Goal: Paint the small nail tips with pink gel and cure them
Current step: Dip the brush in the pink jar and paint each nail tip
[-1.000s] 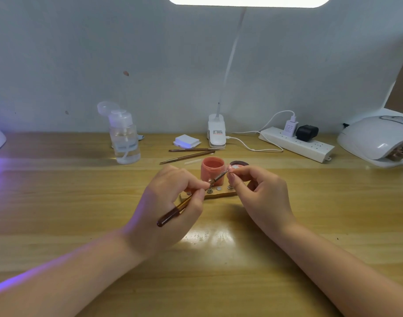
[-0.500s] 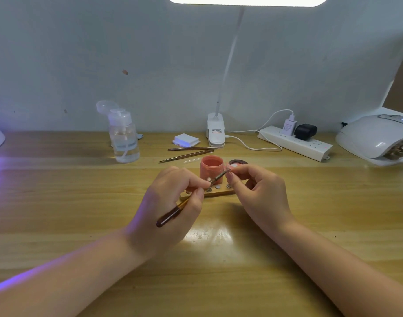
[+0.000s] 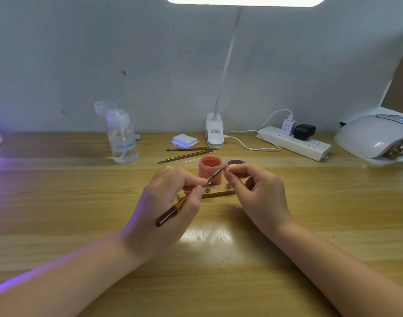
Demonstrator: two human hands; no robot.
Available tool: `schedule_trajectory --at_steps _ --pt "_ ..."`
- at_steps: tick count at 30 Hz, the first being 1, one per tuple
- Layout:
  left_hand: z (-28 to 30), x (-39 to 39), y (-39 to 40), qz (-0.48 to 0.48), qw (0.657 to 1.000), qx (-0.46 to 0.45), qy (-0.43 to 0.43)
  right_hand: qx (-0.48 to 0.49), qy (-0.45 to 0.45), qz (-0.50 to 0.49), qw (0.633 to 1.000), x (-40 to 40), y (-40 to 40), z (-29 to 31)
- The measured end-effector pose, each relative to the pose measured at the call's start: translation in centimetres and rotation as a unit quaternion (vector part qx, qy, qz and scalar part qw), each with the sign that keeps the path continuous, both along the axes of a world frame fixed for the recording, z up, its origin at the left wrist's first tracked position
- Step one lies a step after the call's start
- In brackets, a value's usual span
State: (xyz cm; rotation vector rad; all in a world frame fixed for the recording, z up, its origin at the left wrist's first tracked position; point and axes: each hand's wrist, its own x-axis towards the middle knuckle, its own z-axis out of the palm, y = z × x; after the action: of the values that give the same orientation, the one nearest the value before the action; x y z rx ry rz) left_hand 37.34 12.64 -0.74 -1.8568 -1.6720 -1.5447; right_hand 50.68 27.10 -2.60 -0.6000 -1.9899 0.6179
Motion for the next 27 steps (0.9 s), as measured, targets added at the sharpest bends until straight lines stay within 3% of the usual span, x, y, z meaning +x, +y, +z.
schedule_trajectory --at_steps 27 --pt "-0.03 0.19 0.03 0.015 1.0 -0.003 -0.017 0.021 -0.01 -0.007 1.0 0.14 -0.28 0.14"
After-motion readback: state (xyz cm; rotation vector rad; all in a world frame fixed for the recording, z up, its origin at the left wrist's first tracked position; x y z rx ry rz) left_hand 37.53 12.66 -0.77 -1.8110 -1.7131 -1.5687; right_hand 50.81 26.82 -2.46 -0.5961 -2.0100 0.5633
